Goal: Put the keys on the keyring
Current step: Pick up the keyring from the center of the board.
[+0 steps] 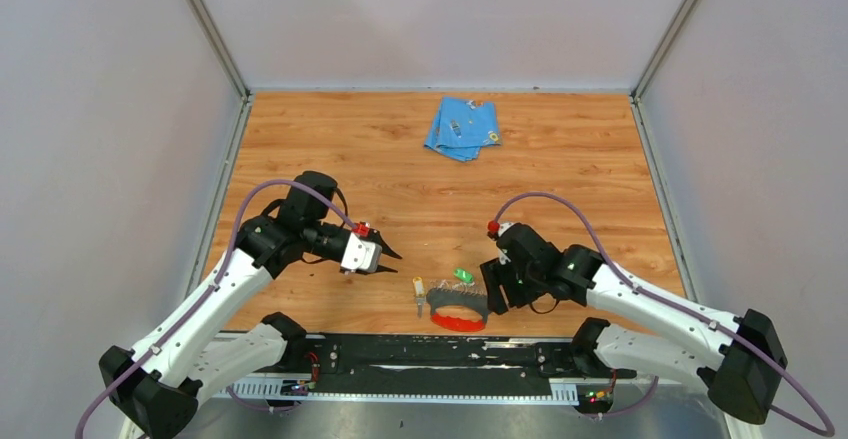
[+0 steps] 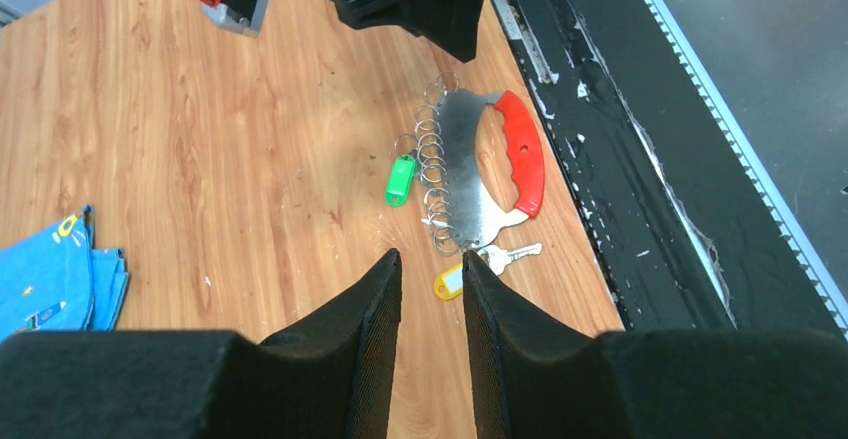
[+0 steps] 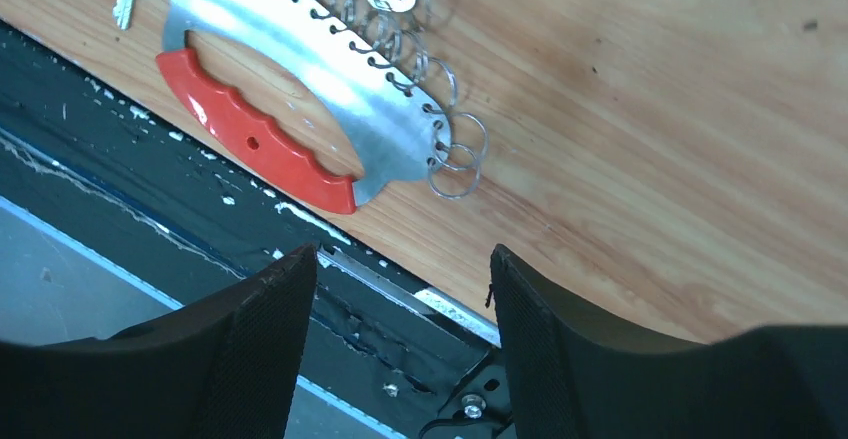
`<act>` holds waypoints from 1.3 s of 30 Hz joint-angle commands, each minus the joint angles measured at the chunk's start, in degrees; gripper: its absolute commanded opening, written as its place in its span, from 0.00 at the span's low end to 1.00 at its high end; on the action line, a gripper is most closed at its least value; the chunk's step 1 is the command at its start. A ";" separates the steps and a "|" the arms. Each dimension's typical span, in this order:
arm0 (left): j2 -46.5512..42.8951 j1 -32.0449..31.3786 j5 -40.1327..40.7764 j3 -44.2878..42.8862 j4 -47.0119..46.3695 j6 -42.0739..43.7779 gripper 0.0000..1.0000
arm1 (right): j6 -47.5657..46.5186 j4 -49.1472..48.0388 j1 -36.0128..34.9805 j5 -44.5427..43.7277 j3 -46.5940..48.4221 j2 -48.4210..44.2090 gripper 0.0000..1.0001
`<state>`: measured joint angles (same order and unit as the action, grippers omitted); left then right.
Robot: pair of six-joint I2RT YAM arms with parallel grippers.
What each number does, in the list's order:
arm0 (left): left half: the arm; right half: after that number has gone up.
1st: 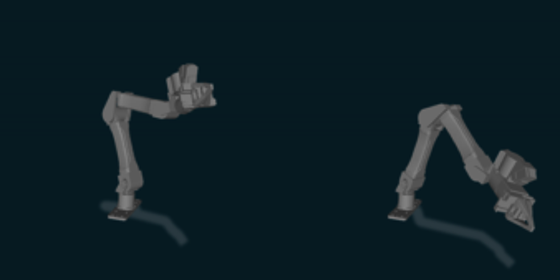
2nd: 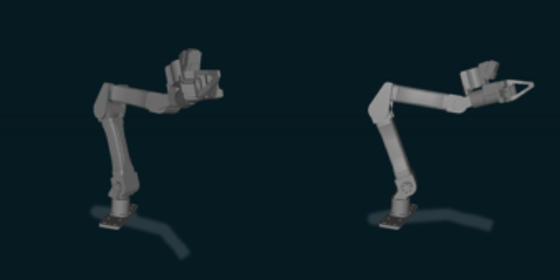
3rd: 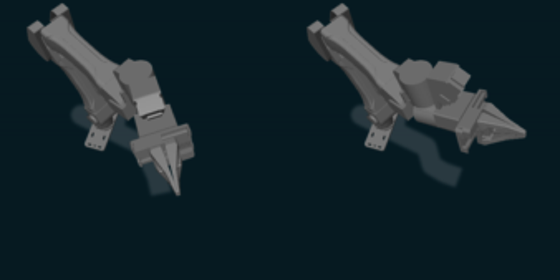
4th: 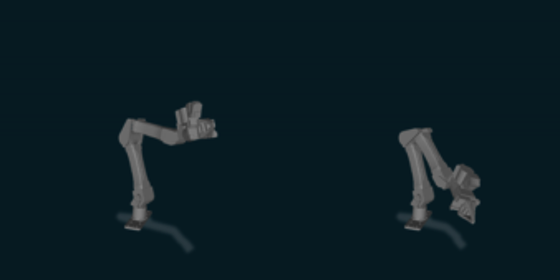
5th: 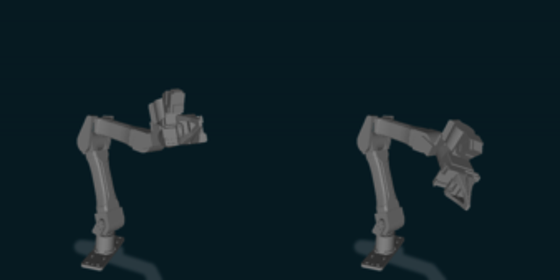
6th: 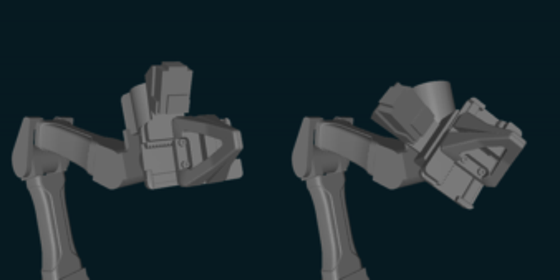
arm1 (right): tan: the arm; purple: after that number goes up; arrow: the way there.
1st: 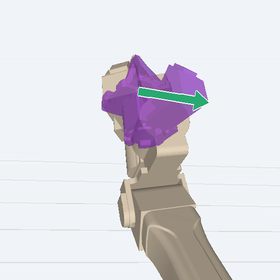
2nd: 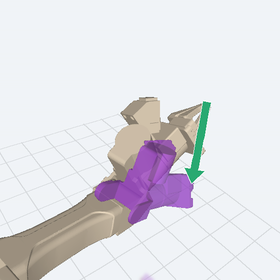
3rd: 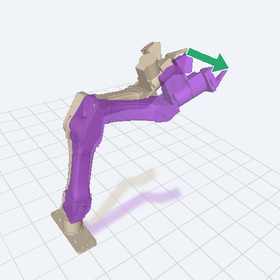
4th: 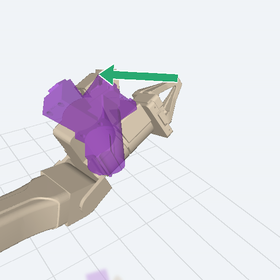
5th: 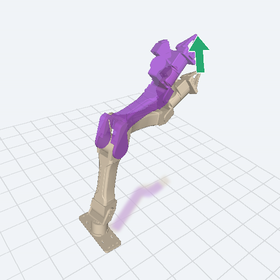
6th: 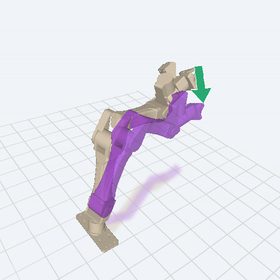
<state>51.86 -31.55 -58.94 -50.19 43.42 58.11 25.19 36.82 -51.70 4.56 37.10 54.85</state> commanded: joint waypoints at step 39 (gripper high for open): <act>-1.15 -0.41 -0.41 -0.10 1.20 4.14 0.34 | 12.45 -13.14 20.53 17.73 -12.41 8.93 0.24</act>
<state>51.00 -31.64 -58.85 -49.91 43.90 61.04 38.83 23.11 -32.03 21.65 24.14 62.17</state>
